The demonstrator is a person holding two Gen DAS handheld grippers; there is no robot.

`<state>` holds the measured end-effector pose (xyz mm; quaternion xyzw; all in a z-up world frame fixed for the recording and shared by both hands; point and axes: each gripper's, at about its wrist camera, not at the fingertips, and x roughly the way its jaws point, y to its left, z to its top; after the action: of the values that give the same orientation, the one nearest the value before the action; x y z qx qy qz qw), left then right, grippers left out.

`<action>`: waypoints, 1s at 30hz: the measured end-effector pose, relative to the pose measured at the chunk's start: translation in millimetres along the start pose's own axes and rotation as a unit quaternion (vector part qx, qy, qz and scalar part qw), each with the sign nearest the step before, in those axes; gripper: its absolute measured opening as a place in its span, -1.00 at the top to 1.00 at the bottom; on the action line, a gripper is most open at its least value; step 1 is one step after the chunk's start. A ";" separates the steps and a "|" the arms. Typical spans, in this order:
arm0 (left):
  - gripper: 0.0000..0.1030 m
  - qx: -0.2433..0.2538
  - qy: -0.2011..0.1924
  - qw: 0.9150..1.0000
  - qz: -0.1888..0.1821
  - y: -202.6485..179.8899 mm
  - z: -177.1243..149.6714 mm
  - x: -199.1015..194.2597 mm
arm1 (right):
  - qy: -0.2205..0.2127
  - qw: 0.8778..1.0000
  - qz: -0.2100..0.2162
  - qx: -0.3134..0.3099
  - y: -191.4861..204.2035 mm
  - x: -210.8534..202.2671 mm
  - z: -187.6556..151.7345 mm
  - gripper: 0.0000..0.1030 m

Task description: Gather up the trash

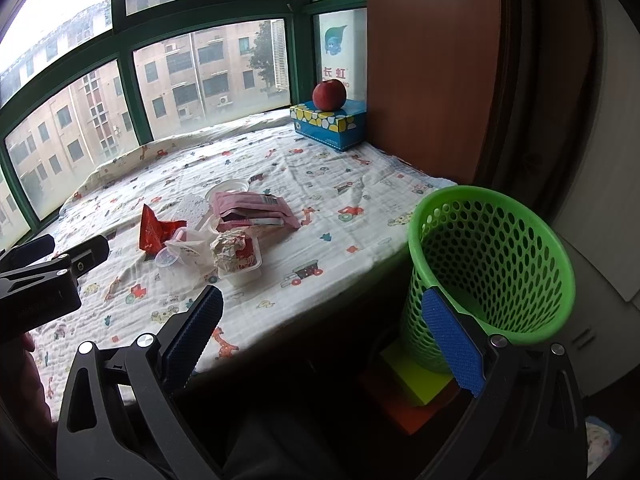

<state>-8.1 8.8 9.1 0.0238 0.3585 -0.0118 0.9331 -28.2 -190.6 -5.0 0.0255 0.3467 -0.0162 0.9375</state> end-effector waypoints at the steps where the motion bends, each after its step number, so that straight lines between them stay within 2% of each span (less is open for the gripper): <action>1: -0.88 0.000 0.000 1.000 0.001 -0.2 -0.6 -0.1 | 0.001 1.000 0.000 0.000 -0.4 0.7 0.7 -0.91; 30: -0.88 -0.007 0.025 1.000 0.001 5.4 6.2 30.1 | 0.021 1.000 0.008 -0.008 5.7 27.0 7.5 -0.91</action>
<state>18.6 13.7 -6.3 0.0176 0.3814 -0.0072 0.9242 -2.6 -185.7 -16.6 0.0209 0.3659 -0.0058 0.9304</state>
